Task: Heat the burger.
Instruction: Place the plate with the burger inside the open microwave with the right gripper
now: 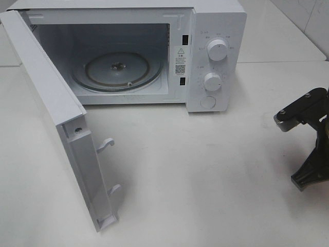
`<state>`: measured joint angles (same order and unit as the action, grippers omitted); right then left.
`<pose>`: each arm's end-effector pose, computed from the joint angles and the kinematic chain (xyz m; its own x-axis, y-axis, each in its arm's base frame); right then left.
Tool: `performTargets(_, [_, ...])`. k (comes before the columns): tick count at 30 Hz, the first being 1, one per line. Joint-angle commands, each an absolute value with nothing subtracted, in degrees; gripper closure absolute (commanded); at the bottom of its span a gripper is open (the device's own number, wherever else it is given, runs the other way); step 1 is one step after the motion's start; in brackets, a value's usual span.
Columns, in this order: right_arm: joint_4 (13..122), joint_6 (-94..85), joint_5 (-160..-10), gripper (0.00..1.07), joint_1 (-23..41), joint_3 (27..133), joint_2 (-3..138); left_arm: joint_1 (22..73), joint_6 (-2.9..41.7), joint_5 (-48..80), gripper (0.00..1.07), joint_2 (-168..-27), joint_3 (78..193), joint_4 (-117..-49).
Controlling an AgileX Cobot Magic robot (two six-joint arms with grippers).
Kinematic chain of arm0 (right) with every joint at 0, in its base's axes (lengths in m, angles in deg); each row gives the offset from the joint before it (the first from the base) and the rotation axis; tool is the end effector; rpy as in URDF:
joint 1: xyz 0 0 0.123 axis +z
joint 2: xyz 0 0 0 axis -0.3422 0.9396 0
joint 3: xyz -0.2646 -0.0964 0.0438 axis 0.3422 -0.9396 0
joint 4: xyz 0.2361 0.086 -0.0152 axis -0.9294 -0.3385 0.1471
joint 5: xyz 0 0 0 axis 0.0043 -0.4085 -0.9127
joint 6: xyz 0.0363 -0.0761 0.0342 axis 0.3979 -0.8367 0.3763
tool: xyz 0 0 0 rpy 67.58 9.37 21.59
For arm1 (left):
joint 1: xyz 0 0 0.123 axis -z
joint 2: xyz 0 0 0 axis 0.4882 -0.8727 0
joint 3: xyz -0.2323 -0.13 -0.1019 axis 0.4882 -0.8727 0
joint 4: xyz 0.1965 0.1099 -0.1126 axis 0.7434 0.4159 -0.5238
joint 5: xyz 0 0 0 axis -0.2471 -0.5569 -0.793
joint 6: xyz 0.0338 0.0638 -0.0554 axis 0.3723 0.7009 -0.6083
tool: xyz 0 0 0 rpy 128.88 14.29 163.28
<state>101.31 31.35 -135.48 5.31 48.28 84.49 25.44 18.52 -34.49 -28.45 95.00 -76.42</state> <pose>0.2105 0.0582 0.1640 -0.9383 -0.3292 -0.1059 -0.2628 0.8779 -0.4004 -0.0084 -0.0117 0.2811 -0.4506 -0.0444 -0.8916 0.0352 0.9971 -0.0675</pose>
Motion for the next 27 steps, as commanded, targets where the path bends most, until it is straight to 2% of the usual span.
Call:
performTargets(1, [104.58,31.12,-138.75,1.07,7.78,47.13,81.74,25.61,18.40,-33.85,0.09,-27.48,94.94,-76.65])
performTargets(3, [104.75,31.12,-139.32,1.07,8.92,46.67,80.77,25.61,18.40,-33.85,0.09,-27.48,94.94,-76.65])
performTargets(8, [105.33,30.44,-142.42,1.07,16.94,44.32,75.50,25.61,18.40,-33.85,0.09,-27.48,94.94,-76.65])
performTargets(11, [105.33,30.15,-142.82,1.07,18.03,44.21,74.98,25.61,18.40,-33.85,0.09,-27.48,94.94,-76.65])
performTargets(13, [105.38,28.54,-145.11,1.07,22.96,44.21,73.38,25.61,18.40,-33.85,0.09,-27.48,94.94,-76.65])
performTargets(27, [105.44,23.16,-145.91,1.07,37.11,44.21,73.32,25.61,18.40,-33.85,0.09,-27.48,94.94,-76.65])
